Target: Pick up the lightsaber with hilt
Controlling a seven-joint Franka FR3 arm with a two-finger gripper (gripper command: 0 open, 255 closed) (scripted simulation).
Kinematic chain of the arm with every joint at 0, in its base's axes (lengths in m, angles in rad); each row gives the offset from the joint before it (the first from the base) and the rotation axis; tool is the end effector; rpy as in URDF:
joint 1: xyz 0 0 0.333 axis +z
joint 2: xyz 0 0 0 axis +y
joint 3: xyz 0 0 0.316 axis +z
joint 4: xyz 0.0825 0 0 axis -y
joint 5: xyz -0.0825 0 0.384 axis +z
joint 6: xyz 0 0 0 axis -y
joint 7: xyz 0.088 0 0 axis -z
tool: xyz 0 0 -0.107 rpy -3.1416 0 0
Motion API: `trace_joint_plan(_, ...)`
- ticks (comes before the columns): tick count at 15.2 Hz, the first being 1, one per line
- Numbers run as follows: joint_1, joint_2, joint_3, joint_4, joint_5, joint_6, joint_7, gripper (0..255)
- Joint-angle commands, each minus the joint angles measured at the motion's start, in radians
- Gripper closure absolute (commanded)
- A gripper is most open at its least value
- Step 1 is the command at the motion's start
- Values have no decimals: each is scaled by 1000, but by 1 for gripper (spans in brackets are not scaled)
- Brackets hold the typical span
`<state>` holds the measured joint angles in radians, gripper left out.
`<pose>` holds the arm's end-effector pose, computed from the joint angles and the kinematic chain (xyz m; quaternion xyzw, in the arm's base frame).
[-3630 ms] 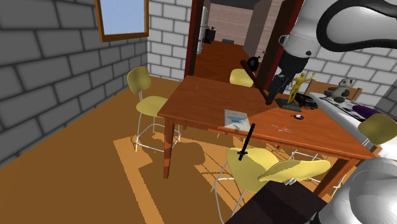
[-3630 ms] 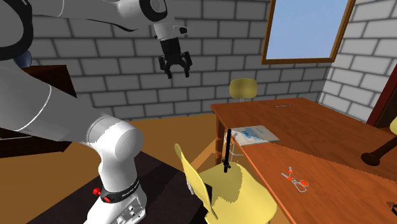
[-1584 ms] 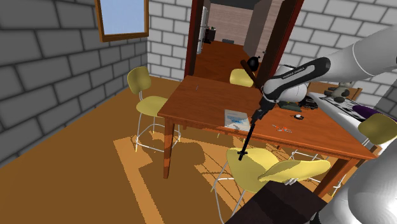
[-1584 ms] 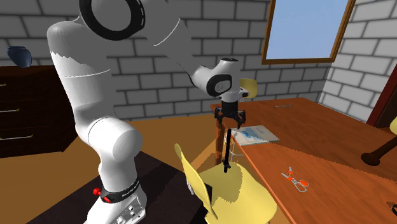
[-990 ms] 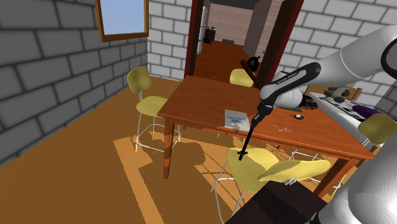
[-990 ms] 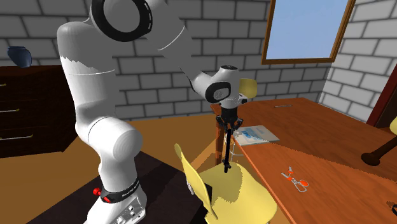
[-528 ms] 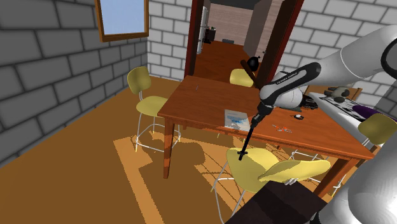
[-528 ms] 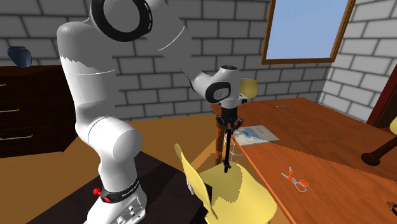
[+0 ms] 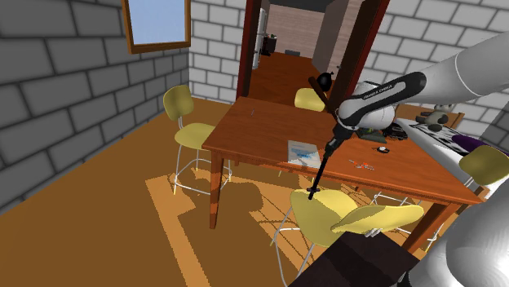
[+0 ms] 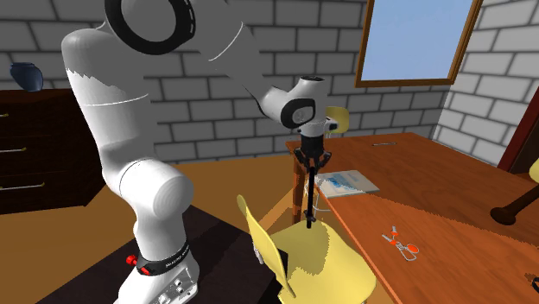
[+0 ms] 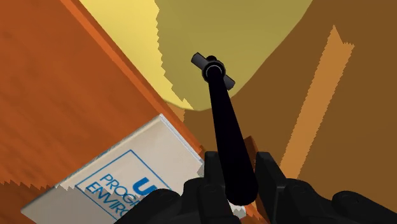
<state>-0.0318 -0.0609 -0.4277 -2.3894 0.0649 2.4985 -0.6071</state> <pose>0.4512 -0.2240 0.3561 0.9949 0.0485 0.0878 0.0122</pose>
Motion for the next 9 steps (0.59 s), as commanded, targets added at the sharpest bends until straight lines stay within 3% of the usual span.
trace_joint_plan(1, -1, -19, 2, 10, -15, -27, 12, 255)
trace_joint_plan(9, -6, -72, 9, 47, -51, -112, 42, 255)
